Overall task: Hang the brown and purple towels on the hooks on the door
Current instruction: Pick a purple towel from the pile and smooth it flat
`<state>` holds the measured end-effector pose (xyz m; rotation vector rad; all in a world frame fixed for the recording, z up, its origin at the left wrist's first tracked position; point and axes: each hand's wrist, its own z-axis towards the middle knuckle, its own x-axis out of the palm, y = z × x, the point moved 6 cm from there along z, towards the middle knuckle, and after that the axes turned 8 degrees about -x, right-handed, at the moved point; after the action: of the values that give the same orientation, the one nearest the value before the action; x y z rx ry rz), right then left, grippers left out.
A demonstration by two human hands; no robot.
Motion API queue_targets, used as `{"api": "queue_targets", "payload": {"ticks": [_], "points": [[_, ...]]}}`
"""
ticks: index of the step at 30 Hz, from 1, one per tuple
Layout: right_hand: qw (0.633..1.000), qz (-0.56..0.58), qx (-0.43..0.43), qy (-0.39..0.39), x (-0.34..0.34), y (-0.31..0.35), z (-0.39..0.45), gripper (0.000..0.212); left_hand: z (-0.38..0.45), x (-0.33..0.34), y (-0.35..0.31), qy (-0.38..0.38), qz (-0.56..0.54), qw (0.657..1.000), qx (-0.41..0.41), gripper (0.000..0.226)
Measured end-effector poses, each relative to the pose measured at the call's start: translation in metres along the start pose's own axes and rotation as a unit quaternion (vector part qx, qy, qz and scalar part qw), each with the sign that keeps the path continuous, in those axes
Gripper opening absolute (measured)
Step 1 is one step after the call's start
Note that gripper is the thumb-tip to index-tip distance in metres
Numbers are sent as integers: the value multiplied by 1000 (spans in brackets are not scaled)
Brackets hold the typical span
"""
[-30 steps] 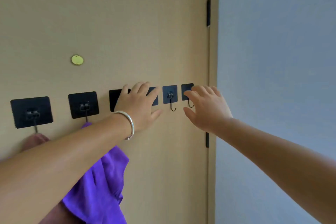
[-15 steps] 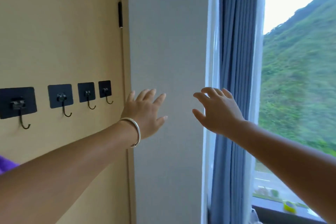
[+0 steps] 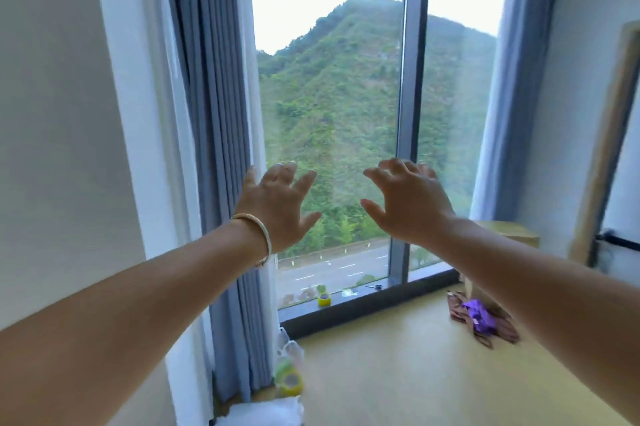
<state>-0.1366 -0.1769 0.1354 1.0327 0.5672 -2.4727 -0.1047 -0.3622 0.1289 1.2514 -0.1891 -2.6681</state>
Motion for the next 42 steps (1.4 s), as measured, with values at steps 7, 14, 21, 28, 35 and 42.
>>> {"api": "queue_targets", "payload": {"ticks": [7,14,21,28,35,42], "points": [[994,-62,86,39,-12,-144,-76,57,50,15,-166,-13,-86,991,97,74],[980,-99,163,54,-27,-265,-163,57,76,11,-325,-23,-139,974,180,75],[954,-152,248,75,-58,-357,-259,53,75,0,-468,-24,-175,950,256,77],[921,-196,319,110,-83,-426,-331,55,75,-7,-584,-35,-232,916,325,76],[889,-235,366,141,-75,-492,-357,55,100,2,-672,-56,-273,886,370,74],[849,-273,429,146,-65,-577,-346,55,182,18,-751,-74,-300,866,393,73]]}}
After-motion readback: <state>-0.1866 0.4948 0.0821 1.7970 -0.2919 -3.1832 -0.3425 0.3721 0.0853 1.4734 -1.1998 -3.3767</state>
